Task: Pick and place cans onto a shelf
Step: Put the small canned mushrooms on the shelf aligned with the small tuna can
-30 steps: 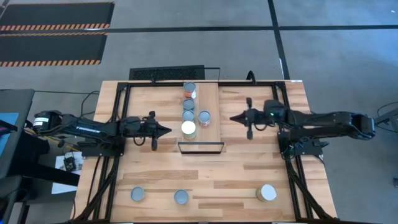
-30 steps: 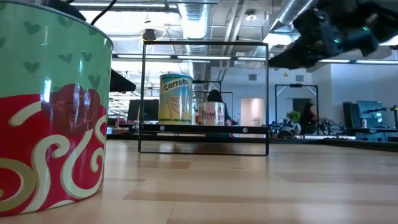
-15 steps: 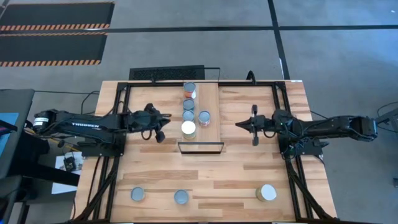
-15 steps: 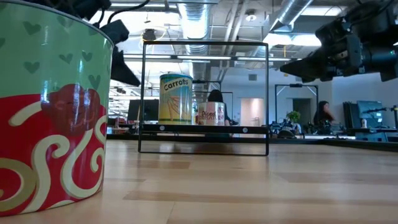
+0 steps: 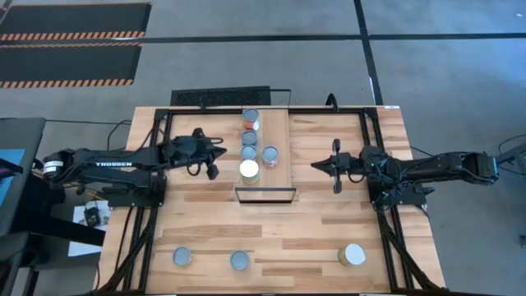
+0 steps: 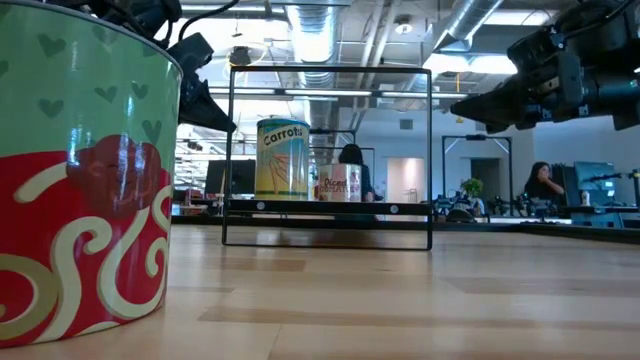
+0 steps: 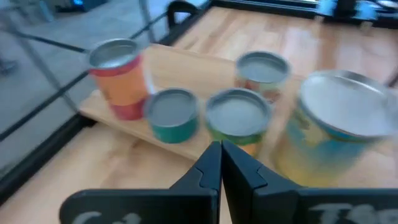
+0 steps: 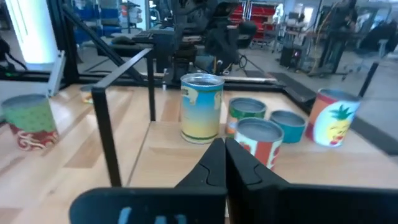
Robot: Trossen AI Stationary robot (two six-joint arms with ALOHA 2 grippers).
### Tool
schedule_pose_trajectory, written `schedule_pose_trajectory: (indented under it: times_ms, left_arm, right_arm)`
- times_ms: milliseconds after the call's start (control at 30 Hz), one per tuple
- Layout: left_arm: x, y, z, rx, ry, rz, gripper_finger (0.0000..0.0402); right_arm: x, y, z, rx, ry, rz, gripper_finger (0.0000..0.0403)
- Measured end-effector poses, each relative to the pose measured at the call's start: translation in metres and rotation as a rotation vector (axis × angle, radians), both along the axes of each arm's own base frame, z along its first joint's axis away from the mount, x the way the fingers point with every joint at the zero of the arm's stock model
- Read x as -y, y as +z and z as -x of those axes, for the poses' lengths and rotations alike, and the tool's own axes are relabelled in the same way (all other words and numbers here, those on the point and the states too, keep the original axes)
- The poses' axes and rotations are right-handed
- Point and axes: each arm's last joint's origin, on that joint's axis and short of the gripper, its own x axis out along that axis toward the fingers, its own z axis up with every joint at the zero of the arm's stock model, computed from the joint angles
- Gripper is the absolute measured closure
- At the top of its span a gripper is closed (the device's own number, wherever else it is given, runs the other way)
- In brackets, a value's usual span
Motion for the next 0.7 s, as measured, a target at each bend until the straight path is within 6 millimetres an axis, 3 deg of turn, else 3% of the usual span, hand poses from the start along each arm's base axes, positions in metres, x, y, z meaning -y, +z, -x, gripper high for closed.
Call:
schedule_pose_trajectory:
  times_ms: [267,533,700]
  left_arm:
    - [-0.006,0.005,0.000,0.042,-0.003,0.027,0.0401]
    - [0.008,0.030,-0.004,0.017,-0.050,0.024,0.0401]
    - [0.022,0.039,-0.001,-0.101,-0.047,0.015,0.0401]
  right_arm:
    - [-0.007,-0.006,-0.005,-0.033,-0.023,-0.032,0.0395]
    - [-0.010,-0.005,-0.009,-0.004,-0.012,0.029,0.0395]
    - [-0.010,-0.006,-0.009,-0.014,-0.013,0.059,0.0395]
